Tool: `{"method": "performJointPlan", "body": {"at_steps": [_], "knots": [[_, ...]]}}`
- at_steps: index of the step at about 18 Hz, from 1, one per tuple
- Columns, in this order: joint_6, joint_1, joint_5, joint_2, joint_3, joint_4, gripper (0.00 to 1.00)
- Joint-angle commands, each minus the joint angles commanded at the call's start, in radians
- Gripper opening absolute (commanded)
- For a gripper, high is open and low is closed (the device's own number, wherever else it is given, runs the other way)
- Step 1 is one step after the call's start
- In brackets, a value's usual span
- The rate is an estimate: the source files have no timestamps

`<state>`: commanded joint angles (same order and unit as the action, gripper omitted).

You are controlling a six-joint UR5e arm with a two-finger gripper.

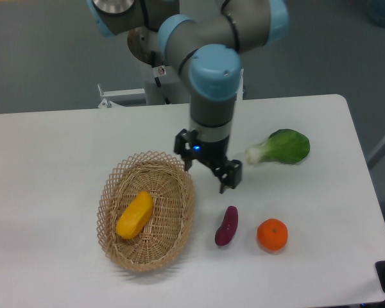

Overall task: Pick up the mango from the basket
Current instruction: 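Move the open gripper over the basket and lower it onto the yellow mango, then close the gripper on the yellow mango inside the basket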

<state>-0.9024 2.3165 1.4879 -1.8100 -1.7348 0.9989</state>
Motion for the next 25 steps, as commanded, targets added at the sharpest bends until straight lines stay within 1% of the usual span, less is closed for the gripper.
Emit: {"method": "performJointPlan", "body": {"at_steps": [2, 4, 6, 8, 10, 12, 15, 19, 20, 23, 25], "knots": [[0.068, -0.038, 0.000, -0.026, -0.012, -0.031, 1.00], [0.134, -0.072, 0.002, -0.044, -0.012, -0.036, 1.00], [0.161, -0.109, 0.009, -0.072, -0.012, -0.048, 1.00], [0.163, -0.134, 0.017, -0.087, -0.019, -0.059, 1.00], [0.154, -0.150, 0.028, -0.091, -0.044, -0.060, 1.00], [0.146, -0.161, 0.035, -0.118, -0.055, -0.088, 1.00], [0.146, -0.207, 0.101, -0.155, -0.055, -0.121, 1.00], [0.154, -0.217, 0.112, -0.187, -0.054, -0.163, 1.00], [0.155, -0.218, 0.115, -0.196, -0.055, -0.167, 1.00], [0.151, -0.226, 0.114, -0.193, -0.061, -0.175, 1.00], [0.154, -0.227, 0.115, -0.201, -0.061, -0.177, 1.00]]}}
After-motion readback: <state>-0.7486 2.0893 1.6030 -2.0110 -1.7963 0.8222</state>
